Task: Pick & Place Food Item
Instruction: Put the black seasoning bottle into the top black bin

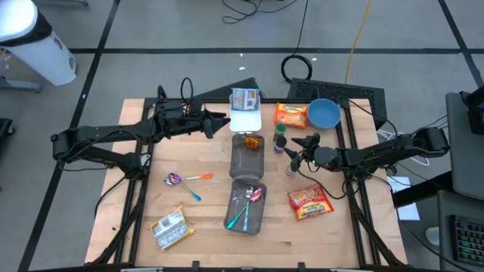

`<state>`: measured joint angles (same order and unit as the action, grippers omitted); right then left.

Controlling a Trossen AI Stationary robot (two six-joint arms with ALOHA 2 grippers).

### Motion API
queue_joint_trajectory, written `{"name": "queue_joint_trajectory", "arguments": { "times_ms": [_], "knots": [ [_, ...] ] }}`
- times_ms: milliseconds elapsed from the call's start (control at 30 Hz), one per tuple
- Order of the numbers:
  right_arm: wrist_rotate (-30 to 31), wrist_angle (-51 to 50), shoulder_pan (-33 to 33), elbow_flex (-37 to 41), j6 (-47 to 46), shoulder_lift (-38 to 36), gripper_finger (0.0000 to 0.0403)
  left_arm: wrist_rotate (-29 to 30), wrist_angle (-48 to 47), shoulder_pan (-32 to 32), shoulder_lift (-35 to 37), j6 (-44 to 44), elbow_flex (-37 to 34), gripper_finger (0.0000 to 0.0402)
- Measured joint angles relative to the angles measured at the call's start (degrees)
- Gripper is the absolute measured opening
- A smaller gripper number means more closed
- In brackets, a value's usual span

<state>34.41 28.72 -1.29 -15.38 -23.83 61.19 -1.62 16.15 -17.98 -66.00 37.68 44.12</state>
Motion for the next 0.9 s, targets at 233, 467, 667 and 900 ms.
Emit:
{"name": "queue_joint_trajectory", "arguments": {
  "times_ms": [233, 467, 667, 900],
  "knots": [
    [-2.0, 7.3, 1.8, 0.0, 0.9, 5.2, 0.0267, 0.0, 0.0, 0.0, 0.0, 0.0, 0.0, 0.0269],
    [-4.5, 12.9, 2.5, -0.1, 0.4, 9.6, 0.0267, 0.0, 0.0, 0.0, 0.0, 0.0, 0.0, 0.0269],
    [-4.3, 14.5, 2.9, -0.1, -0.6, 12.3, 0.0267, 0.0, 0.0, 0.0, 0.0, 0.1, 0.0, 0.0269],
    [-4.5, 18.0, 4.8, -0.1, -1.6, 14.5, 0.0267, 0.0, -0.1, 0.0, 0.0, -0.2, 0.0, 0.0269]
  ]
}}
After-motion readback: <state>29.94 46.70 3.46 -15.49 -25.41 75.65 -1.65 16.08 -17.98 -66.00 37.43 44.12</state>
